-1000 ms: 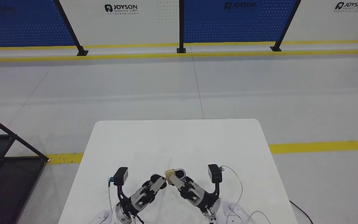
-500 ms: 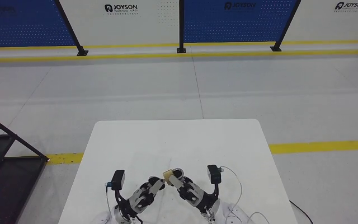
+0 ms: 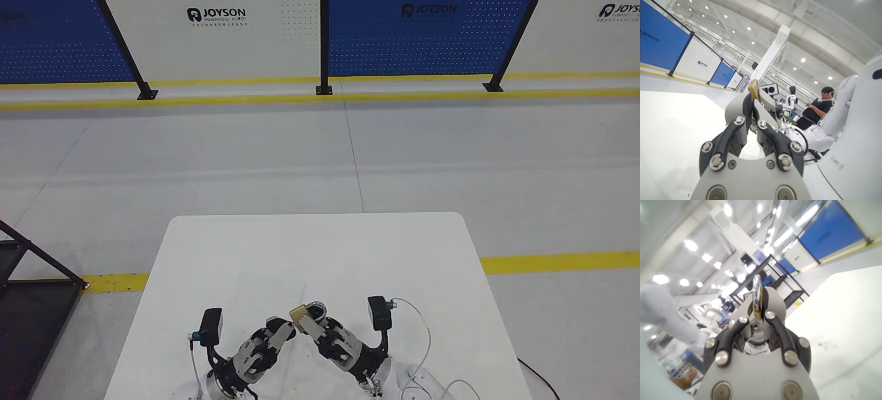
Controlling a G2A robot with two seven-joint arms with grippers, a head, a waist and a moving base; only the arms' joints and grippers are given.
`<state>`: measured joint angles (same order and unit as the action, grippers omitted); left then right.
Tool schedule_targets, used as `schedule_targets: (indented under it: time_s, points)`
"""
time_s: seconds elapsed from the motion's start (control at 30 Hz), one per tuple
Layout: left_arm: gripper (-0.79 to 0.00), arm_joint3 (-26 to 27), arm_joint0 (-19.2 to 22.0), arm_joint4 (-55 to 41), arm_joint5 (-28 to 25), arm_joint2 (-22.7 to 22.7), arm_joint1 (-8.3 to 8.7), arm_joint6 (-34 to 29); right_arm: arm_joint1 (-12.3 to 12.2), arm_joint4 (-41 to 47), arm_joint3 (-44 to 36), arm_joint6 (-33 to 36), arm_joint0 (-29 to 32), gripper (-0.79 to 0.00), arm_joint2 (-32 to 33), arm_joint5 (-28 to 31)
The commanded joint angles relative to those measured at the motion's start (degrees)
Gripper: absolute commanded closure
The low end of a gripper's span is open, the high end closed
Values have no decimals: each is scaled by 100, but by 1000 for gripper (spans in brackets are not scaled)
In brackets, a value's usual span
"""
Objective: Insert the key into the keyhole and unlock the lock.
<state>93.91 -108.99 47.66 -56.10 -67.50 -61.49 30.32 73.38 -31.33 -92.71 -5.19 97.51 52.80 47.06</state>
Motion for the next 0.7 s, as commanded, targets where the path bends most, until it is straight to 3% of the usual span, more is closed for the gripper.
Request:
schedule_targets:
  time_s: [0.0, 0.37, 0.5, 0.67]
  points:
    - [0, 2, 0, 10, 14, -3, -6, 2, -4, -46, -3, 19, -3, 0, -7, -27]
    - [0, 89, -54, 239, 198, -49, -40, 124, -14, -35, -20, -86, 4, 0, -33, -102]
    - [-397, 71, -54, 254, 140, -34, -53, 184, -20, -22, -20, -115, 3, 0, -26, -117]
    - [-409, 61, -58, 186, 23, -40, -58, 173, -32, 8, -22, -164, 10, 0, 5, -111]
